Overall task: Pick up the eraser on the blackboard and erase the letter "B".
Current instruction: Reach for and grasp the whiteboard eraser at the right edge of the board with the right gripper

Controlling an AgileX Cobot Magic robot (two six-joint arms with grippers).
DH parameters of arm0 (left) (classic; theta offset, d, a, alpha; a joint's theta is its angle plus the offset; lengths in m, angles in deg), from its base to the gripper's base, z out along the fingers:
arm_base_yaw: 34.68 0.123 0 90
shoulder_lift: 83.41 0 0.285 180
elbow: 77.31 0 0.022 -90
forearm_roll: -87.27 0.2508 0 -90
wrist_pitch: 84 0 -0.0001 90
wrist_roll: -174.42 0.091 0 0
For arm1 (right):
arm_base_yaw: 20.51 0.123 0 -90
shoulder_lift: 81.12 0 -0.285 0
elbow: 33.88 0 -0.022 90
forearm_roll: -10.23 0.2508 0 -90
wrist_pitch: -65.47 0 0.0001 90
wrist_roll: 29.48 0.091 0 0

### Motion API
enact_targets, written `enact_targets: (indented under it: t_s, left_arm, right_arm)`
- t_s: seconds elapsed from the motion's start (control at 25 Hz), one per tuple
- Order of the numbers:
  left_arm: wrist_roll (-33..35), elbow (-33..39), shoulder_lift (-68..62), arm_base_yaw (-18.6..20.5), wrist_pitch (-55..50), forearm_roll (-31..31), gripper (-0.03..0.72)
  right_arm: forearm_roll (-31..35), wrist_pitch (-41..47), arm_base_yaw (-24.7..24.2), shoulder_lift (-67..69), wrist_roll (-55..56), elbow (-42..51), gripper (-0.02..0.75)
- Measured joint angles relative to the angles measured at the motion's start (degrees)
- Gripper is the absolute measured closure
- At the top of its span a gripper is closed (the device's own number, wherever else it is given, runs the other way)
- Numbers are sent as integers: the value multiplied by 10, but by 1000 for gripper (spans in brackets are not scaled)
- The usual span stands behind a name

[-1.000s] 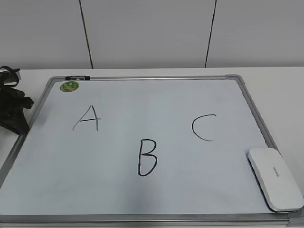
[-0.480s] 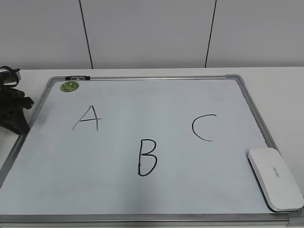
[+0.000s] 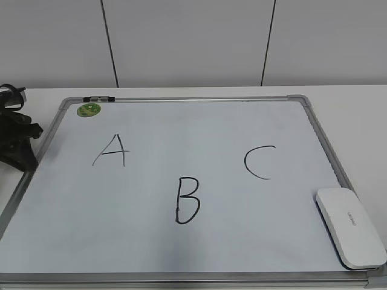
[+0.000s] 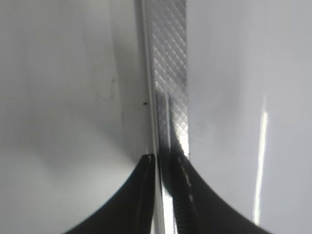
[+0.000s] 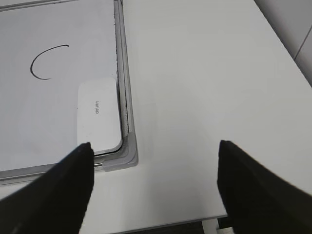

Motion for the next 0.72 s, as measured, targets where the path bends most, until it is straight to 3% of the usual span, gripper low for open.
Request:
enact_targets:
  t_s: [0.16,0.24,0.4,0.72]
  left_arm:
    - [1,0,-1,0,0,0,509]
    - [1,0,-1,0,0,0,532]
    - [1,0,-1,0,0,-3,646]
    - [1,-1,-1,1,-3,-7,655]
  right_arm:
    - [0,0,0,0,0,0,151]
    - [0,0,0,0,0,0,151]
    - [0,0,0,0,0,0,151]
    - [32,0,0,0,-3,0,151]
